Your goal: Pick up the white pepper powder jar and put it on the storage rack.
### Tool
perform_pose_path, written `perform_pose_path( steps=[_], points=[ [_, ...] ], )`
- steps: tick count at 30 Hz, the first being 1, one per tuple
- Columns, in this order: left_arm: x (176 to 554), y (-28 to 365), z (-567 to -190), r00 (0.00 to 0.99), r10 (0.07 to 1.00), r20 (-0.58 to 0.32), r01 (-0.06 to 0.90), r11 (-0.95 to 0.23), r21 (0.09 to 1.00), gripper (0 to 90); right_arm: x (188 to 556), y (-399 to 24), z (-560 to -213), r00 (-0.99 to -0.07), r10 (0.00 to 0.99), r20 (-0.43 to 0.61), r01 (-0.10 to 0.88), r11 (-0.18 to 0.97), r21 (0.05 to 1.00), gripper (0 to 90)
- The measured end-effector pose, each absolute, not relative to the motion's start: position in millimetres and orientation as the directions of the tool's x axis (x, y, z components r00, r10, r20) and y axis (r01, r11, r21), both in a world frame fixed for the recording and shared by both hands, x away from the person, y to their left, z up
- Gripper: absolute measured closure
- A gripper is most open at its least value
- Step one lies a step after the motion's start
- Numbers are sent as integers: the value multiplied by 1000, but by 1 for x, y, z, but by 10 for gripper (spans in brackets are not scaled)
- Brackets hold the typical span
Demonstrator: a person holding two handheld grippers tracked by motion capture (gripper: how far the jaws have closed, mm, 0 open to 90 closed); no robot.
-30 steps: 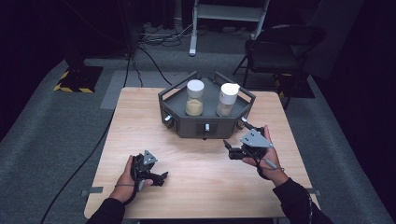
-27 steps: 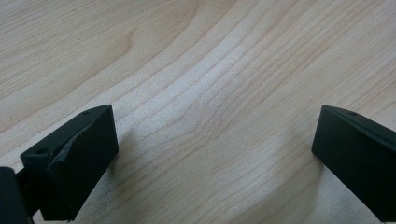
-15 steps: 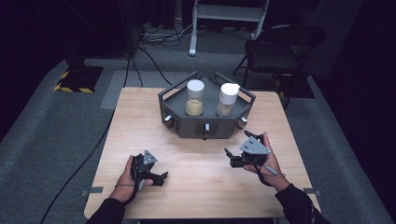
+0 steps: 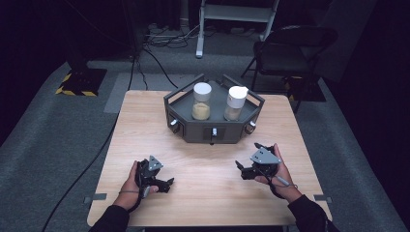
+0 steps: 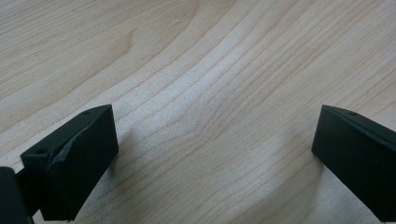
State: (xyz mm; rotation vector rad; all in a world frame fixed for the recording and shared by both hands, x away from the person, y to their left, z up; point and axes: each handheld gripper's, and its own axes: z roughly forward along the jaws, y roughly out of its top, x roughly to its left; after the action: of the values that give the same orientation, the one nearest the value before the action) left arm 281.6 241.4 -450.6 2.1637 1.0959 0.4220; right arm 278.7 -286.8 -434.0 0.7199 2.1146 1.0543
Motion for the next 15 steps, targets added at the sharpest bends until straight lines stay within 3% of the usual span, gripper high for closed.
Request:
perform_pose_path(
  steps=[15],
  points=[
    [282, 242, -450, 598, 801, -10, 586, -428, 688, 0, 277, -304, -444, -605, 730, -316, 269, 561, 783, 22]
  ],
)
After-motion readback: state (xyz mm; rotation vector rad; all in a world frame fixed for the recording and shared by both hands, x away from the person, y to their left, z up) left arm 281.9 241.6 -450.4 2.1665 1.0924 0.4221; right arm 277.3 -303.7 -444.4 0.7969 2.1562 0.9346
